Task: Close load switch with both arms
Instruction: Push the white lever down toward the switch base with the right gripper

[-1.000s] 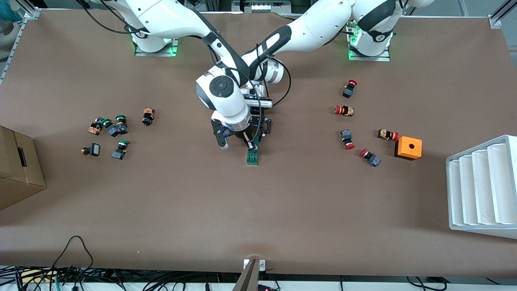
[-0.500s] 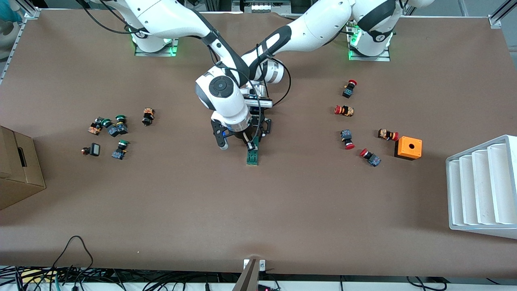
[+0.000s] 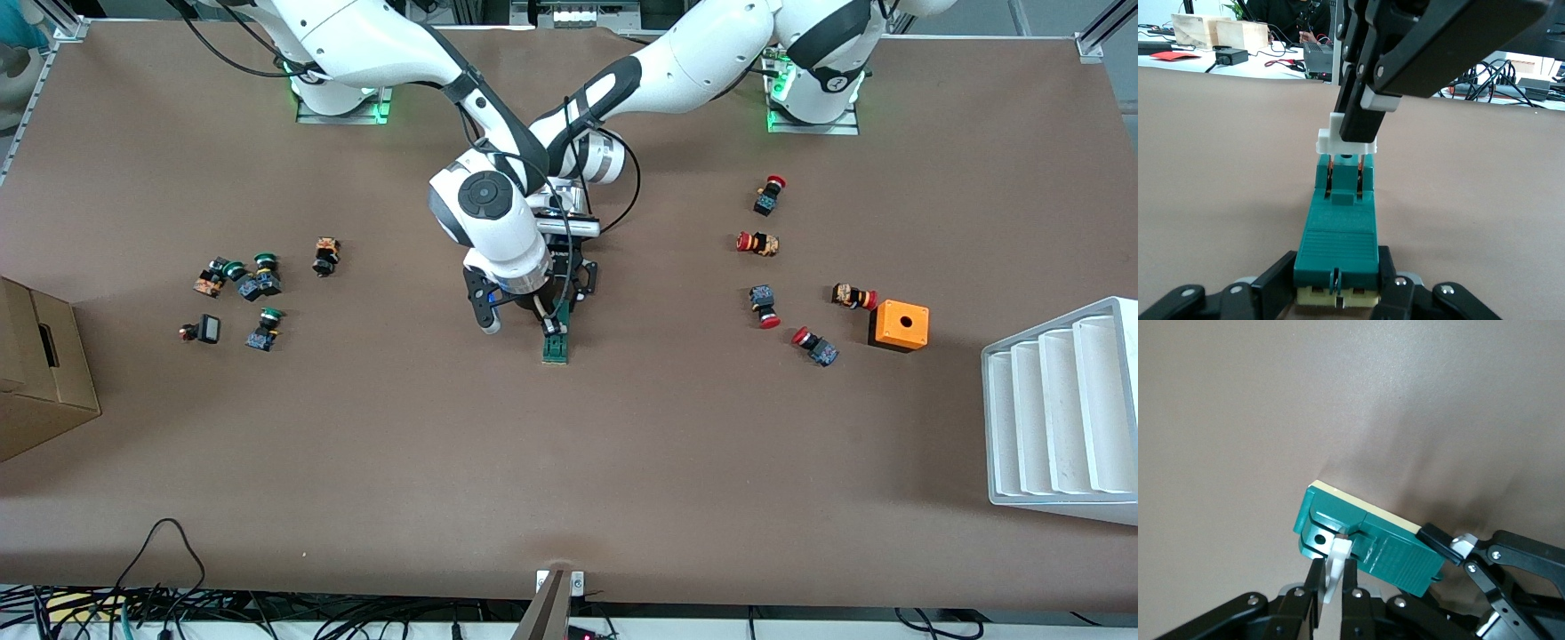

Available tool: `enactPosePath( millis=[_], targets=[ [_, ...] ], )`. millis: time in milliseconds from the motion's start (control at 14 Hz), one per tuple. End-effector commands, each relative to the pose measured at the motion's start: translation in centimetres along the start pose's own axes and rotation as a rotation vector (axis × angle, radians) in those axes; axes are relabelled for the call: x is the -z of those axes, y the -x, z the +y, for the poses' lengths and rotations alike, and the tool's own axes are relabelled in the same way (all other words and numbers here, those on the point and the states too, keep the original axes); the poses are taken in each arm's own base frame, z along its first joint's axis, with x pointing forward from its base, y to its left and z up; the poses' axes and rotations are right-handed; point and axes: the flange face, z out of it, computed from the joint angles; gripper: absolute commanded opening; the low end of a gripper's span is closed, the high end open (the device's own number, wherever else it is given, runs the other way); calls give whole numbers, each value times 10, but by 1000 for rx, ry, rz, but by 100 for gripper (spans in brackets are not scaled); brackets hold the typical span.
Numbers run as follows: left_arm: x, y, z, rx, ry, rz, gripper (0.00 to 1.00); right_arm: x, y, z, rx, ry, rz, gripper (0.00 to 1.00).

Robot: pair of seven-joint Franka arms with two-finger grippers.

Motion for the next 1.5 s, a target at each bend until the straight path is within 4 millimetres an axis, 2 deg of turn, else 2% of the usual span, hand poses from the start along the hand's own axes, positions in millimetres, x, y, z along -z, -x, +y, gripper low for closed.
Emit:
enactPosePath(
  millis=[0, 214, 357, 571, 1429],
  targets=[
    [-4, 16, 0, 19, 9, -16, 47, -9, -4, -18, -8, -31, -7, 15],
    [-4, 16, 0, 19, 9, -16, 47, -18, -8, -20, -14, -27, -5, 16],
    [-4, 16, 0, 19, 9, -16, 47, -15, -8, -24, -16, -35, -8, 17],
    [-4, 16, 0, 24, 9, -16, 47, -14, -15, -27, -25, -38, -6, 24],
    [-4, 16, 0, 25, 9, -16, 47, -32, -23, -29, -30, -32, -3, 24]
  ],
)
